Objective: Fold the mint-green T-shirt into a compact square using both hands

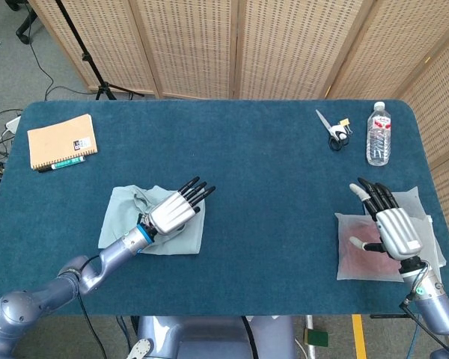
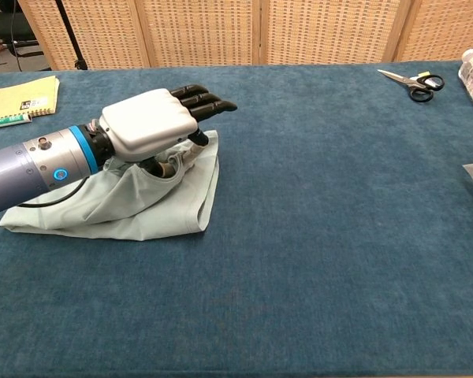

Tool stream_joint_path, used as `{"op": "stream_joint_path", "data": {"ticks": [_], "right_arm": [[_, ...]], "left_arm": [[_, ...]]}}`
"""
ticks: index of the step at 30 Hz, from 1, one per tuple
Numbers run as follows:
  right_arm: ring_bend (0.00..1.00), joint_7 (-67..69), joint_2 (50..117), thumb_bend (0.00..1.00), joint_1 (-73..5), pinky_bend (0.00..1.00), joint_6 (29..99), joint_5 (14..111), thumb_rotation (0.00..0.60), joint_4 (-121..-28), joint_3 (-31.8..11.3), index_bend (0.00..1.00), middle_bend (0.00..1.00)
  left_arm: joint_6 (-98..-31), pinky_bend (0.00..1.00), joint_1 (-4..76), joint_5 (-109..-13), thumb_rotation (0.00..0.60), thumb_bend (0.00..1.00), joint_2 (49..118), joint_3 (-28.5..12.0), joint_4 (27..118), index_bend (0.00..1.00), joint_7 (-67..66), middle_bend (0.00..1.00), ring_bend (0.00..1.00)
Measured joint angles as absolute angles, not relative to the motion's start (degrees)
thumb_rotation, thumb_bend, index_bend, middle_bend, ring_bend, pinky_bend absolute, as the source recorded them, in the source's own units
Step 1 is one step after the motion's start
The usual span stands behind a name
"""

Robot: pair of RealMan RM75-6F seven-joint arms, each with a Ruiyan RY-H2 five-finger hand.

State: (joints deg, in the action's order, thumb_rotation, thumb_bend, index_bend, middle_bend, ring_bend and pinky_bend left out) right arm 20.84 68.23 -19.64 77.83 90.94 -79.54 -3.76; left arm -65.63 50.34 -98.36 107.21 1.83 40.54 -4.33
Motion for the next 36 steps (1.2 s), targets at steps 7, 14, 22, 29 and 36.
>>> {"op": "stream_joint_path", "data": {"ticks": [7,14,22,29,36], "right_arm": [[0.00,21.0,68.1,0.00,-19.6,0.00,77.9,91.0,0.600,-79.6,-3.8,0.00,0.00],[0.00,21.0,68.0,0.00,-19.6,0.00,77.8,91.1,0.600,-79.7,-3.7,0.00,0.00],[0.00,20.7,68.0,0.00,-19.5,0.00,77.8,91.1,0.600,-79.8,-3.6,0.00,0.00],[0.00,20.4,68.1,0.00,-19.6,0.00,77.7,91.2,0.600,-80.0,-3.5,0.00,0.00],[0.00,20.0,68.2,0.00,-19.6,0.00,77.5,91.2,0.600,-80.1,-3.4,0.00,0.00]], "left_arm": [[-65.3,0.00,50.4,-97.6,0.600,0.48,108.5,1.3,40.0,0.19,-5.0,0.00,0.00],[-66.1,0.00,49.7,-95.8,0.600,0.02,109.3,-0.3,40.2,0.00,-5.9,0.00,0.00],[-66.3,0.00,49.1,-94.3,0.600,0.00,108.4,-1.3,42.7,0.00,-5.8,0.00,0.00],[-66.6,0.00,48.8,-93.8,0.600,0.00,106.3,-1.7,45.8,0.00,-4.2,0.00,0.00],[-67.7,0.00,48.4,-93.9,0.600,0.00,100.9,-2.0,52.2,0.00,-2.6,0.00,0.00]]}}
